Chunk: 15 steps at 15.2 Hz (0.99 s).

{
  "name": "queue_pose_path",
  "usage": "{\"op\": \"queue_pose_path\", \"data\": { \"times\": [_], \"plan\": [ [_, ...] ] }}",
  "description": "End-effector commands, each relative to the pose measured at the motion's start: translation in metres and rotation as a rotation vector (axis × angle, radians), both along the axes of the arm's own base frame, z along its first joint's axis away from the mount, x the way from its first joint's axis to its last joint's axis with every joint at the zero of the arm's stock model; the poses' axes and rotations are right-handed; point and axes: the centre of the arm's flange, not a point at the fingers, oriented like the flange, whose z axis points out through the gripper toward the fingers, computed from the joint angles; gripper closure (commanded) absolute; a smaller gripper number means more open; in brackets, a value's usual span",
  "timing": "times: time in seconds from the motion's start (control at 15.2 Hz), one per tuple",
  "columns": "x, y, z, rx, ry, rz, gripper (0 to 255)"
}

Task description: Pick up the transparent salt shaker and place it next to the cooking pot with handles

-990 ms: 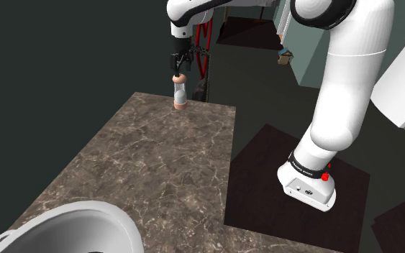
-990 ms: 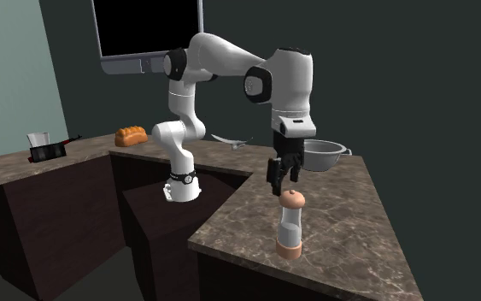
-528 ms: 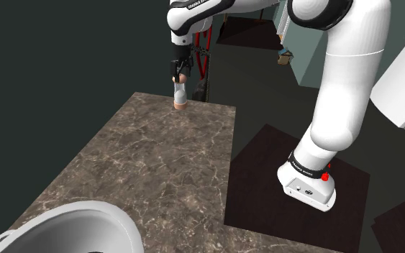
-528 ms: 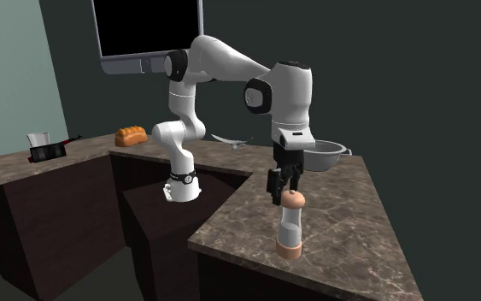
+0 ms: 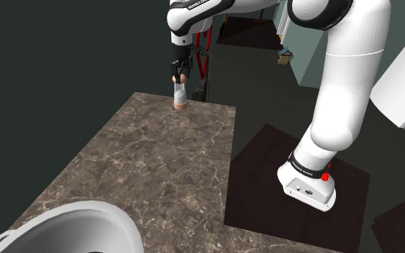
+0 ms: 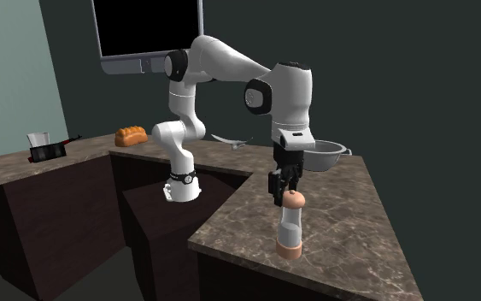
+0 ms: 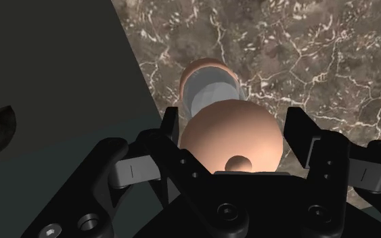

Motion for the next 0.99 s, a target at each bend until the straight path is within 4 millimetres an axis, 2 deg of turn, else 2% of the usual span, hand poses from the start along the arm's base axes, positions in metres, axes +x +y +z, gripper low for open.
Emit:
{"op": "queue_pose_path", "data": {
  "times": [0.0,0.4,0.92],
  "plan": [
    [0.0,0.0,0.0,0.0,0.001,0.0,255],
    [0.0,0.0,0.0,0.0,0.001,0.0,255],
    [0.0,0.0,0.042,0.0,0.001,0.0,255]
  ]
}}
